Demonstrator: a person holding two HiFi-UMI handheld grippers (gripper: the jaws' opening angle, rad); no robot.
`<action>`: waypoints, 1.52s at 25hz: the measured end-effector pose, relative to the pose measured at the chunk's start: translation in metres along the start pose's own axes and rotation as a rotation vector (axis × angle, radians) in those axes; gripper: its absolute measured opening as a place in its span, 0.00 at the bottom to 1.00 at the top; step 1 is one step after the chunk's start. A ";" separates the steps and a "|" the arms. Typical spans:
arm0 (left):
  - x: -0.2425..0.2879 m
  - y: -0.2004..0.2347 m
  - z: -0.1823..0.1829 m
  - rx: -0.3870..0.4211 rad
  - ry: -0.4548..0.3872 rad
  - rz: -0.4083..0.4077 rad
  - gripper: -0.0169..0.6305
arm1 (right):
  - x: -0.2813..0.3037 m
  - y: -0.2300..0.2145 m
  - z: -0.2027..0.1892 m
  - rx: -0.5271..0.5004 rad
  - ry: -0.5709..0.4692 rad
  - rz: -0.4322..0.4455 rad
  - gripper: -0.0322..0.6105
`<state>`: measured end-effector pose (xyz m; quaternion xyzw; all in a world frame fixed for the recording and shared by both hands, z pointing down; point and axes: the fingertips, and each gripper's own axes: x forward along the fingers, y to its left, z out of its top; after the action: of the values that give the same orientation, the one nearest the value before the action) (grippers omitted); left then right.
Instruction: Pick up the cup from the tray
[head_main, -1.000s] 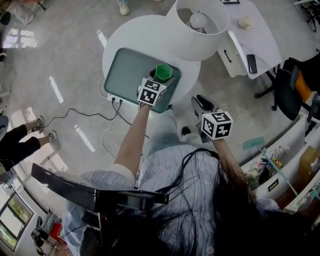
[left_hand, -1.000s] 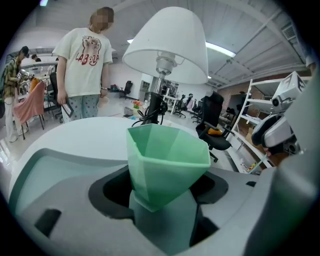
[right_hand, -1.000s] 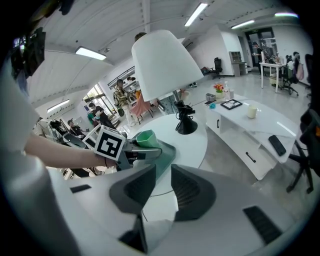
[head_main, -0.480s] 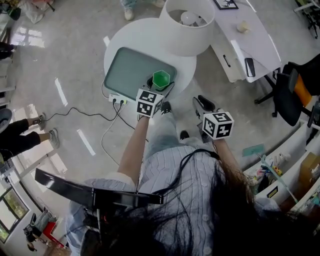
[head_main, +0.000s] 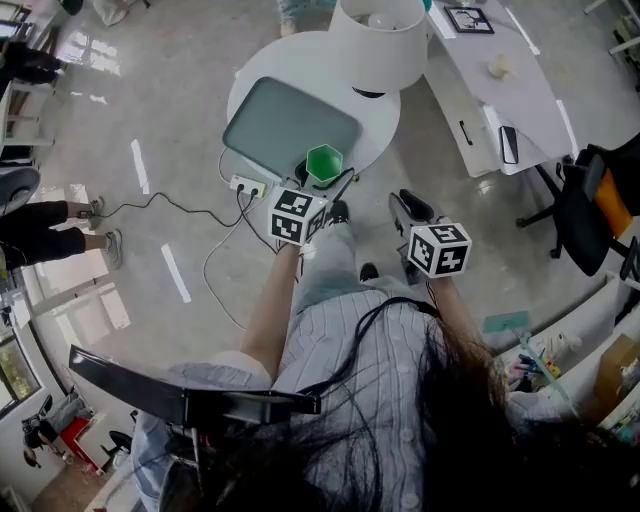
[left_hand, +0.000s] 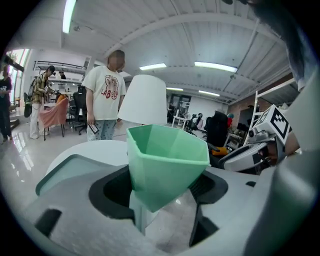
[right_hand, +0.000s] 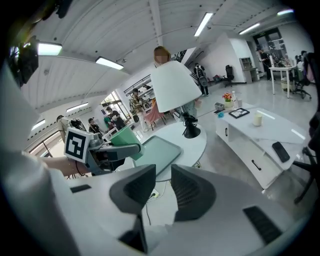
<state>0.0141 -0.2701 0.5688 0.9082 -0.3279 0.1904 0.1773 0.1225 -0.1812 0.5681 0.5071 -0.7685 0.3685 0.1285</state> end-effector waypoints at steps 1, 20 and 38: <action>-0.007 -0.007 -0.001 -0.005 -0.004 0.006 0.55 | -0.004 0.003 -0.002 -0.003 -0.004 0.008 0.22; -0.128 -0.121 -0.067 -0.013 -0.016 0.085 0.55 | -0.070 0.077 -0.072 -0.127 -0.061 0.169 0.22; -0.169 -0.182 -0.110 -0.078 -0.013 0.089 0.55 | -0.103 0.102 -0.128 -0.110 -0.012 0.225 0.22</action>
<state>-0.0110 0.0003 0.5501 0.8863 -0.3765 0.1792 0.2018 0.0573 0.0007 0.5537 0.4121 -0.8403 0.3349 0.1095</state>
